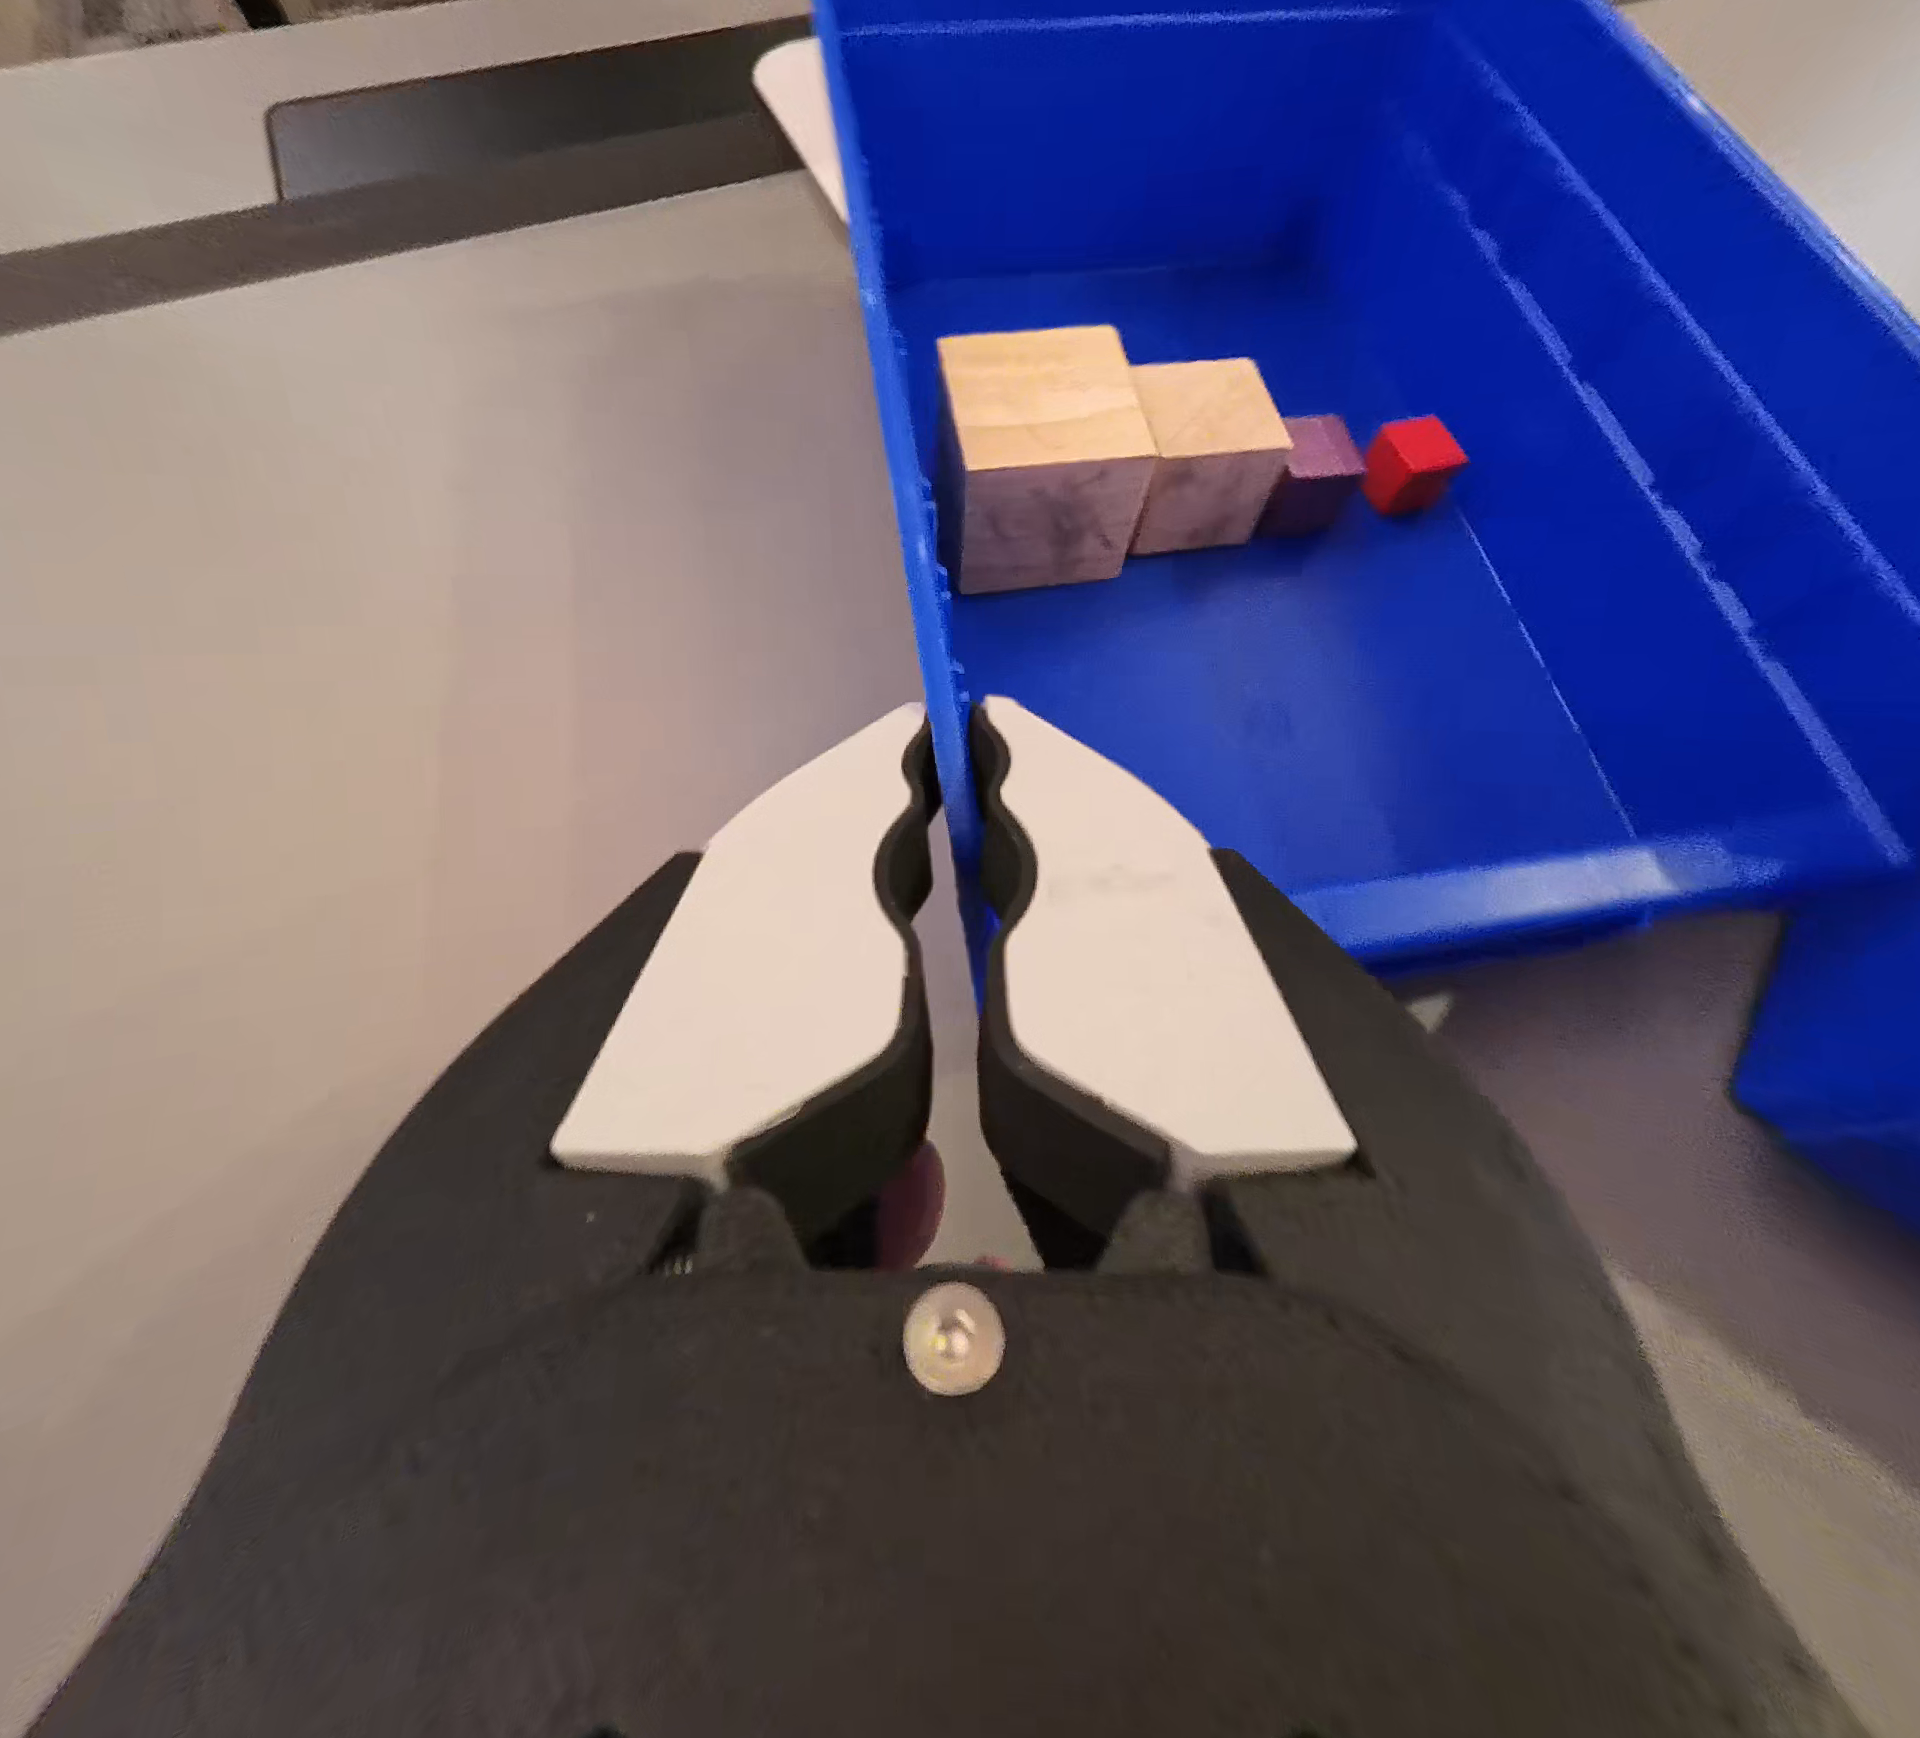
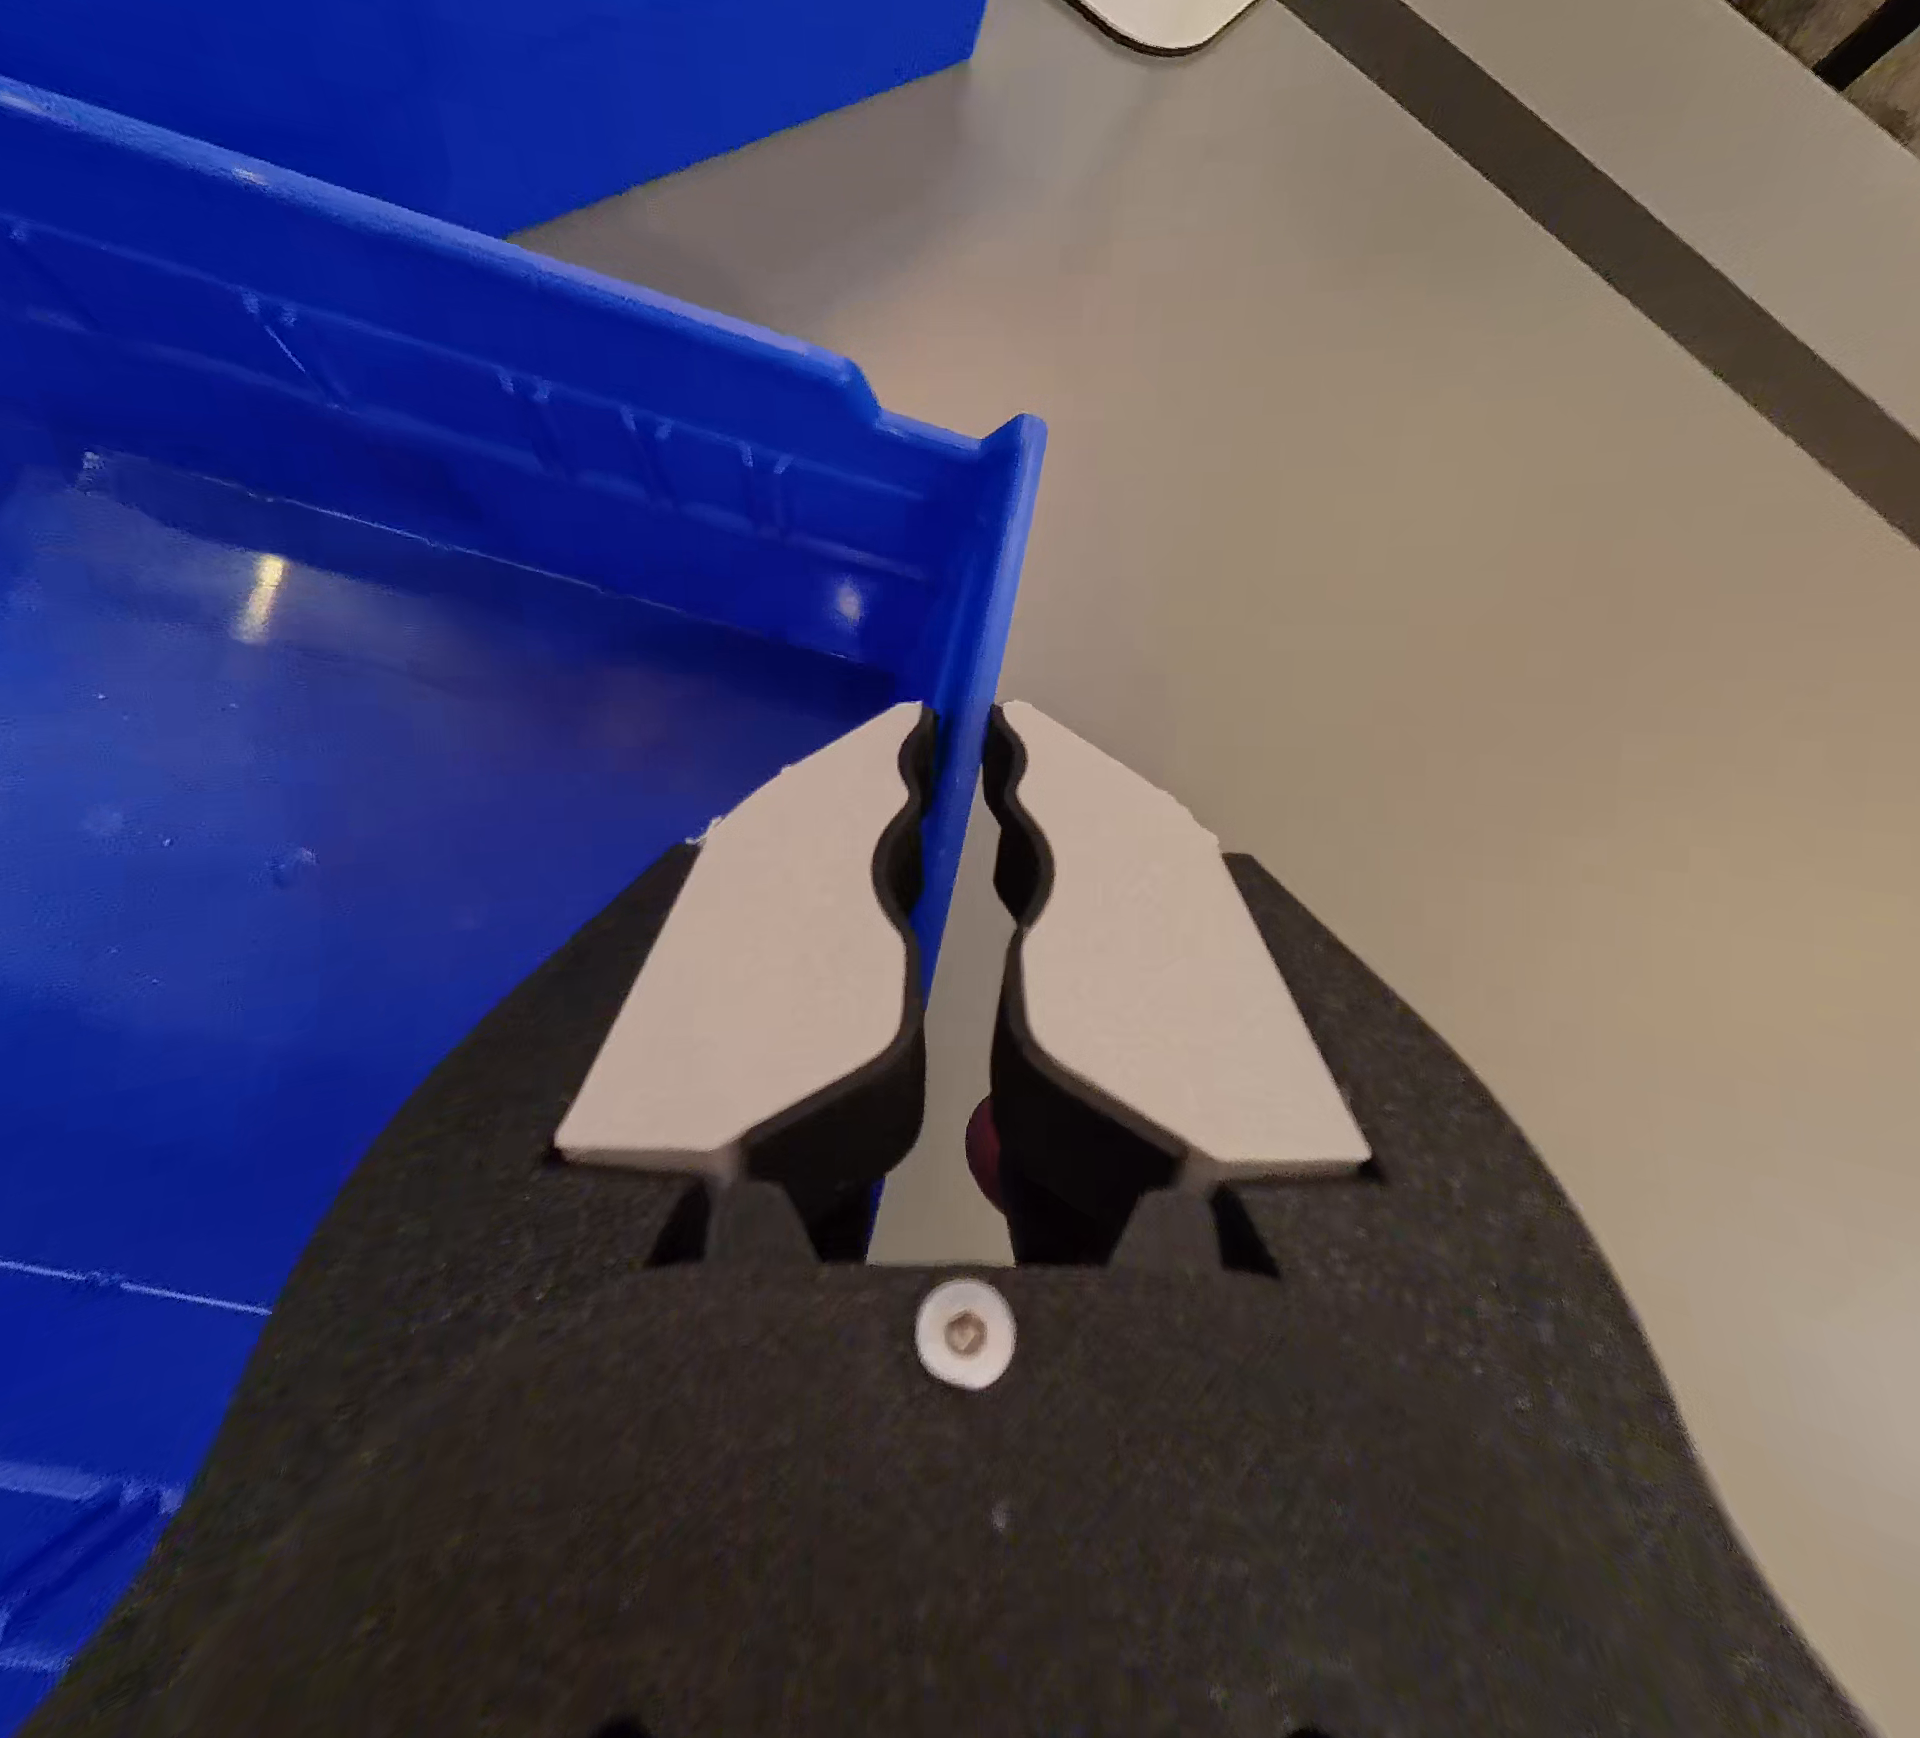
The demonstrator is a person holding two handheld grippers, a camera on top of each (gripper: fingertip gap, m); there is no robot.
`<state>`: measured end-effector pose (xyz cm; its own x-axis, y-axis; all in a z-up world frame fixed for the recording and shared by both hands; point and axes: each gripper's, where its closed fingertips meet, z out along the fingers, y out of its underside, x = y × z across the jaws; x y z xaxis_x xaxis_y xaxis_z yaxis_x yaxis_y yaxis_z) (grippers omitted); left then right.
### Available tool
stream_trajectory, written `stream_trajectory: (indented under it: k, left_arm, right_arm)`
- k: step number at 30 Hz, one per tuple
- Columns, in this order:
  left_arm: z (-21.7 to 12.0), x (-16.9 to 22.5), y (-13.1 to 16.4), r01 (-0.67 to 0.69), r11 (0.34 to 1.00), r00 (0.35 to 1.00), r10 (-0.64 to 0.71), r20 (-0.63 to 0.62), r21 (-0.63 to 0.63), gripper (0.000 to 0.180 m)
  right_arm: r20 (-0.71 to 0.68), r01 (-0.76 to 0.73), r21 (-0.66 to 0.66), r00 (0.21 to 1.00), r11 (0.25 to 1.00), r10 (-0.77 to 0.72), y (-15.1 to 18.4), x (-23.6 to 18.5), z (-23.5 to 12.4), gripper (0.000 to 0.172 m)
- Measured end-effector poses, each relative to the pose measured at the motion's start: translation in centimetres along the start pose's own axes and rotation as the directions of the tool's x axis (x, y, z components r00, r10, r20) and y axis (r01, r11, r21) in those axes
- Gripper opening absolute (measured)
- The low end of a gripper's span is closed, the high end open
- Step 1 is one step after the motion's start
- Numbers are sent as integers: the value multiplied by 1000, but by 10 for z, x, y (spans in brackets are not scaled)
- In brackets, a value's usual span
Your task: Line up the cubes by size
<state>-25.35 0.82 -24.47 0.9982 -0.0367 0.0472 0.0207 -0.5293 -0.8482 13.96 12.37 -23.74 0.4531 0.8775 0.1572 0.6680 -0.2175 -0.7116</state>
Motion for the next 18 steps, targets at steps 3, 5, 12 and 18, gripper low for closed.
stream_trajectory:
  k: [3,5,12,18]
  left_arm:
    - [-6,-16,3,57,998,998,-57,2,1,2]
    - [-11,-25,6,73,997,997,-73,7,-1,2]
    - [-25,-52,13,102,995,993,-103,63,13,2]
    - [-37,-78,20,132,991,983,-133,125,20,2]
  right_arm:
    - [1,33,-12,999,999,-33,0,14,4,8]
    - [1,64,-15,998,998,-64,-2,24,8,8]
    - [19,146,-4,989,989,-146,-11,60,26,9]
    - [45,270,-1,962,963,-269,-24,94,47,11]
